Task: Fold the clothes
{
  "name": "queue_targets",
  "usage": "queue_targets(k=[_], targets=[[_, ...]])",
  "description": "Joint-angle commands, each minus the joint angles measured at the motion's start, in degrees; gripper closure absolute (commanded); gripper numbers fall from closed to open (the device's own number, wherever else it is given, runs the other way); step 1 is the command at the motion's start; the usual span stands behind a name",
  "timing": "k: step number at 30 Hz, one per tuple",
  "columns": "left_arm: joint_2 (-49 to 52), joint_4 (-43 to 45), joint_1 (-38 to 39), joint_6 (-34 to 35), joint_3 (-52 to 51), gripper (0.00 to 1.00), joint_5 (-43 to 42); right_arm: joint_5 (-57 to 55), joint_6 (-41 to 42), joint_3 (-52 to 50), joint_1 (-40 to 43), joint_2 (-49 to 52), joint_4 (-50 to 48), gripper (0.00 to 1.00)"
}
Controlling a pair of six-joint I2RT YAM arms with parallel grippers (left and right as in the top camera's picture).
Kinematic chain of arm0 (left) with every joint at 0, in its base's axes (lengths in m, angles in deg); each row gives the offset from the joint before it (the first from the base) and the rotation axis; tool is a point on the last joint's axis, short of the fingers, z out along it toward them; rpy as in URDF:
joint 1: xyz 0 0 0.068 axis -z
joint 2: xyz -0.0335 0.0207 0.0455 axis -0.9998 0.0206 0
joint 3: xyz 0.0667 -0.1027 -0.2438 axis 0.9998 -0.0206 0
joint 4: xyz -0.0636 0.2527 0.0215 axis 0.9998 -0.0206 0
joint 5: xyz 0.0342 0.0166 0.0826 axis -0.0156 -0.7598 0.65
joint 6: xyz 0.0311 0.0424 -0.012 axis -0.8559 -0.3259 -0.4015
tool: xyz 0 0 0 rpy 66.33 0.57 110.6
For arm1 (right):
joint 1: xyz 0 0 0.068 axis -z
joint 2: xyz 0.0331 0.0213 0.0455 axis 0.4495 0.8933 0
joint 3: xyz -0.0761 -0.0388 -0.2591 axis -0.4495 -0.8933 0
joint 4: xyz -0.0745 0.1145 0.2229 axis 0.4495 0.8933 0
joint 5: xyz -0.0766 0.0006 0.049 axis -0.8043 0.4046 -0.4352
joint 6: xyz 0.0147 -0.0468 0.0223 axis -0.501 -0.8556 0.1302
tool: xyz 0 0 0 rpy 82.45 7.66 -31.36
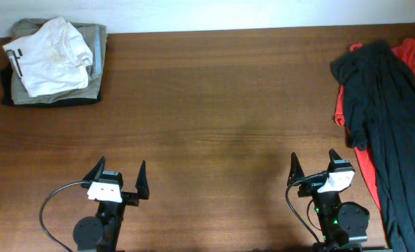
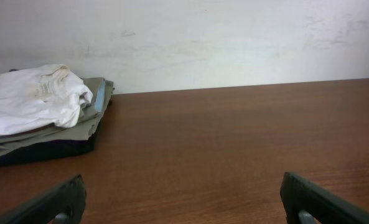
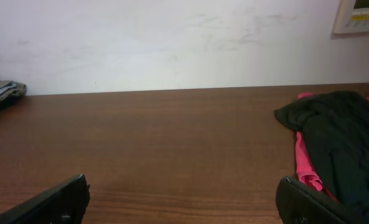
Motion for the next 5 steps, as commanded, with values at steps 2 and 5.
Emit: queue_targets(k=[2,5], targets=[[-0.2,-0.1,-0.2,-0.9,-0.3,0.01,0.0,-0.5,0.3,-0.3,0.3,-0.5,0.4,0.01],[-0.2,-0.1,-0.2,-0.9,-0.3,0.01,0.0,-0.5,0.3,-0.3,0.3,-0.5,0.4,0.01]])
